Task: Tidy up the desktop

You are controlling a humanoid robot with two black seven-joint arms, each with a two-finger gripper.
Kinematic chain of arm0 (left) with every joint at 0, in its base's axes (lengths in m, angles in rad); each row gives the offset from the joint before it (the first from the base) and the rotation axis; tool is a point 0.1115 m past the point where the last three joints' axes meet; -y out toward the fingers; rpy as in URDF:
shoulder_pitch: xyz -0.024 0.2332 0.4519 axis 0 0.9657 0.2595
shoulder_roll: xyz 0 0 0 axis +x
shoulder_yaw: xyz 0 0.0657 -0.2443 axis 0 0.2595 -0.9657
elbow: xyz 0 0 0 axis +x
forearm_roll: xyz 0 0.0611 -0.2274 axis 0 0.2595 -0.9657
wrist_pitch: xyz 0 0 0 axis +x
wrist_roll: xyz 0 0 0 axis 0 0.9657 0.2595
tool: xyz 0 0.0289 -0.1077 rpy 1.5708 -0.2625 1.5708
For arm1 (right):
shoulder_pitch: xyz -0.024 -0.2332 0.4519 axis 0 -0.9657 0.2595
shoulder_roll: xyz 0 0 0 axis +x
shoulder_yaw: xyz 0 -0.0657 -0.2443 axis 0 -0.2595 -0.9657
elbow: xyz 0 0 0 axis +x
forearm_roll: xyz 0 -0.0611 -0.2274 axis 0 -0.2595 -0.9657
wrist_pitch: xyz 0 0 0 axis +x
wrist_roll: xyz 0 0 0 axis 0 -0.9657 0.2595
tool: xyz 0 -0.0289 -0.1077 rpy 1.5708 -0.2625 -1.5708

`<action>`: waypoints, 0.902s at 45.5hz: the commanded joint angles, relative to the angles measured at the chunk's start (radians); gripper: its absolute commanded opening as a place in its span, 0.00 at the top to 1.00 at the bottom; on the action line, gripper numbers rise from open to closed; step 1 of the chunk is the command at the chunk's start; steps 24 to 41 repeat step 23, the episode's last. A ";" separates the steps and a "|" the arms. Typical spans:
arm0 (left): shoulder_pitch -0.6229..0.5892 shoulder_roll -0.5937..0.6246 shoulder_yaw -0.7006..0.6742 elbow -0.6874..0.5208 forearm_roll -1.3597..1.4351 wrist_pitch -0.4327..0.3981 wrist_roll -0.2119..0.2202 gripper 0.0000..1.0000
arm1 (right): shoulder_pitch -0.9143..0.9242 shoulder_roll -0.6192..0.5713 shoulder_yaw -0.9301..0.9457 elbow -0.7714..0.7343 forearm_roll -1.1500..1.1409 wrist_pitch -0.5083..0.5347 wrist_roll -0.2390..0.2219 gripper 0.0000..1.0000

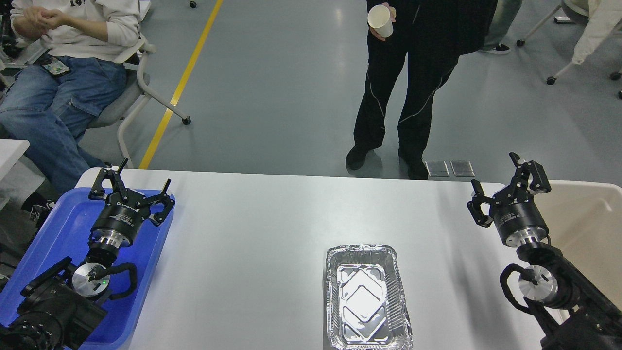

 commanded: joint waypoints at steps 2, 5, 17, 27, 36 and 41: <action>0.000 0.000 0.000 0.000 0.000 0.000 0.000 0.00 | -0.013 0.083 0.027 -0.010 -0.023 -0.007 0.037 0.00; 0.000 0.000 0.000 0.000 0.000 0.000 0.000 0.00 | -0.010 0.084 0.026 -0.030 -0.024 -0.009 0.048 0.00; 0.000 0.000 0.000 0.000 0.000 0.000 0.000 0.00 | 0.000 0.087 0.015 -0.040 -0.024 -0.001 0.048 0.00; -0.001 0.000 0.000 0.000 0.000 0.000 0.000 0.00 | -0.002 0.087 0.012 -0.038 -0.023 -0.001 0.048 0.00; -0.001 0.000 0.000 0.000 0.000 0.000 0.000 0.00 | -0.002 0.087 0.012 -0.038 -0.023 -0.001 0.048 0.00; -0.001 0.000 0.000 0.000 0.000 0.000 0.000 0.00 | -0.002 0.087 0.012 -0.038 -0.023 -0.001 0.048 0.00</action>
